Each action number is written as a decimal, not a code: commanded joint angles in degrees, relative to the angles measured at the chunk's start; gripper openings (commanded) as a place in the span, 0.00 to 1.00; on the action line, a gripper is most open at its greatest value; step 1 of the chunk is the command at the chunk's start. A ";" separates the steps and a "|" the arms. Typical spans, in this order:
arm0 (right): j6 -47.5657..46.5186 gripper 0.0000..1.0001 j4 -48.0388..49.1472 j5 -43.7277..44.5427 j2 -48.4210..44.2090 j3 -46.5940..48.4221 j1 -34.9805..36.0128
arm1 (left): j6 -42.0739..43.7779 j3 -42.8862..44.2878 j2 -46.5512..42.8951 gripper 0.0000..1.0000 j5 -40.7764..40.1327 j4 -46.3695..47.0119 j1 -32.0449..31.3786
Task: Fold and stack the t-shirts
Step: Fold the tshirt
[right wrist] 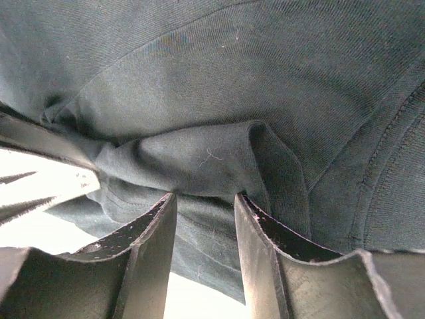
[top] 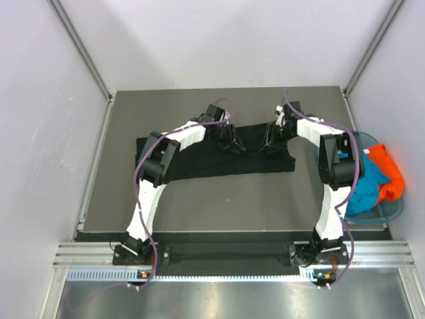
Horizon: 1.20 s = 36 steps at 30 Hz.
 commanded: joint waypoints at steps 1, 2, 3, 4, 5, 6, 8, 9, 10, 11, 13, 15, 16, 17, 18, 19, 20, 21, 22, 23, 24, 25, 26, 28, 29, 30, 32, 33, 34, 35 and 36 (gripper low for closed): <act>-1.64 0.43 0.60 6.80 1.62 2.10 -0.54 | 9.65 5.93 2.92 0.39 -8.07 -11.39 0.50; -1.99 0.43 -0.10 7.07 1.10 2.55 -0.54 | 10.88 7.34 2.22 0.41 -8.87 -12.88 0.76; -2.25 0.43 -0.54 7.68 0.57 2.99 -0.54 | 12.03 7.61 1.17 0.48 -9.75 -14.11 0.76; -2.43 0.44 -1.85 7.86 -0.13 3.51 -0.54 | 14.30 7.88 -1.71 0.51 -11.41 -16.82 0.85; -2.69 0.44 -2.82 8.12 -1.62 4.65 -0.54 | 15.28 8.23 -3.22 0.54 -12.30 -18.33 1.11; -2.87 0.45 -3.70 8.82 -2.42 5.27 -0.54 | 16.25 8.23 -5.06 0.57 -13.00 -19.91 1.20; -2.87 0.49 -6.33 9.70 -5.48 5.89 -0.45 | 19.24 7.19 -11.39 0.60 -16.24 -25.01 1.64; -2.35 0.51 -7.22 10.92 -6.55 5.89 -0.53 | 20.29 6.39 -13.76 0.61 -17.65 -26.59 1.81; -1.91 0.57 -8.18 11.63 -8.73 5.63 -0.54 | 22.48 5.34 -18.65 0.63 -19.15 -29.39 2.16; -1.47 0.59 -9.67 12.34 -9.71 5.37 -0.54 | 23.54 2.37 -21.23 0.64 -22.82 -30.64 3.12; 1.07 0.63 -10.56 12.52 -11.82 4.31 -0.54 | 26.27 -1.68 -28.67 0.66 -25.13 -31.96 4.62; 5.19 0.65 -10.66 11.91 -14.81 2.03 -0.36 | 28.37 -7.83 -33.01 0.66 -28.63 -35.12 7.60; 6.95 0.69 -10.74 11.99 -16.73 0.11 -0.36 | 29.08 -10.12 -36.94 0.66 -29.70 -36.09 8.57; 8.71 0.70 -10.74 11.99 -17.62 -0.78 -0.27 | 29.70 -14.49 -38.90 0.66 -31.19 -36.71 10.58; 12.21 0.70 -10.39 11.73 -18.50 -1.83 -0.01 | 29.62 -16.88 -40.83 0.65 -36.51 -37.58 11.56; 14.25 0.70 -9.95 11.55 -20.60 -4.19 0.08 | 29.27 -19.26 -44.42 0.64 -38.39 -37.59 12.62; 16.36 0.70 -9.34 11.64 -21.84 -5.78 -0.01 | 28.66 -24.33 -46.19 0.63 -40.15 -37.33 14.71; 20.29 0.70 -7.33 12.34 -23.07 -7.54 0.08 | 27.00 -26.81 -49.08 0.63 -42.52 -35.94 15.69; 22.16 0.70 -6.44 13.13 -25.69 -11.21 0.08 | 25.68 -30.75 -49.90 0.62 -43.15 -35.75 16.66; 23.92 0.70 -5.83 14.18 -27.02 -12.90 0.17 | 24.27 -32.45 -50.60 0.62 -43.24 -35.84 18.58; 26.89 0.70 -5.56 16.63 -27.99 -14.40 0.43 | 21.04 -33.94 -51.13 0.62 -43.16 -35.57 19.65; 27.97 0.70 -4.95 17.52 -28.96 -15.80 0.34 | 19.18 -35.35 -51.74 0.62 -41.59 -35.31 20.88; 28.76 0.70 -4.24 18.49 -30.62 -18.34 0.43 | 17.85 -38.84 -52.18 0.61 -39.66 -34.09 23.76; 30.96 0.70 -2.41 21.30 -32.56 -22.38 0.43 | 14.07 -42.38 -53.50 0.59 -35.27 -30.76 26.85; 31.58 0.71 -1.96 22.09 -32.92 -23.45 0.34 | 13.19 -45.35 -54.03 0.59 -32.98 -29.69 29.74; 32.37 0.70 -1.52 23.14 -33.18 -24.33 0.26 | 11.88 -46.25 -54.56 0.59 -32.70 -28.90 30.63; 32.90 0.71 0.50 23.42 -33.45 -26.62 0.26 | 11.34 -48.10 -54.91 0.59 -32.79 -26.89 32.22; 33.51 0.71 1.03 23.50 -33.45 -27.32 0.17 | 11.16 -48.54 -54.65 0.59 -32.87 -26.35 32.66; 33.86 0.71 1.47 23.51 -33.19 -28.46 0.08 | 10.99 -49.16 -54.56 0.60 -32.96 -26.00 33.19; 34.04 0.71 2.78 23.51 -33.01 -28.91 -0.01 | 10.98 -49.42 -54.30 0.60 -32.87 -25.21 34.24; 34.30 0.71 3.40 23.51 -32.92 -29.44 -0.18 | 11.16 -49.51 -54.30 0.60 -32.70 -24.77 34.68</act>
